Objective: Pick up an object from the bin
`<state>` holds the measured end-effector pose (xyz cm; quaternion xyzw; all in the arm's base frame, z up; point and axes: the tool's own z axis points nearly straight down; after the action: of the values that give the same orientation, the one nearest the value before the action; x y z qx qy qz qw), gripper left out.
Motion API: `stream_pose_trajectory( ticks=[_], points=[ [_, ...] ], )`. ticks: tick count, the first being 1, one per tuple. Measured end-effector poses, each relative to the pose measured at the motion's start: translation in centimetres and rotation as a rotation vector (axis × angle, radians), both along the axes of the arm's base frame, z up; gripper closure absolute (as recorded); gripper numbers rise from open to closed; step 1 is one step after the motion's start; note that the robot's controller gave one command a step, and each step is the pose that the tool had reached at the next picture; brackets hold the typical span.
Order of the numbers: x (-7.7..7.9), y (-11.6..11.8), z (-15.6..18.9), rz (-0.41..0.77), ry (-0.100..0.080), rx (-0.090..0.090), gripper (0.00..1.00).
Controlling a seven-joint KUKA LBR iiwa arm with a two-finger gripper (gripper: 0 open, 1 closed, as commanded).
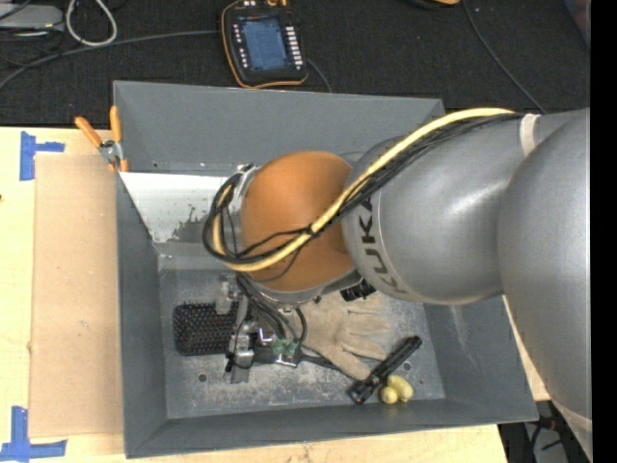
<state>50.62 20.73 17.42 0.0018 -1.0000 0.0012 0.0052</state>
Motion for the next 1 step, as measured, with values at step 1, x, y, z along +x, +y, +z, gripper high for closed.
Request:
stream_pose_trajectory(
  ticks=[1],
  points=[
    [0.21,-0.17,0.46,-0.007,-0.008,0.002,0.00]
  ],
)
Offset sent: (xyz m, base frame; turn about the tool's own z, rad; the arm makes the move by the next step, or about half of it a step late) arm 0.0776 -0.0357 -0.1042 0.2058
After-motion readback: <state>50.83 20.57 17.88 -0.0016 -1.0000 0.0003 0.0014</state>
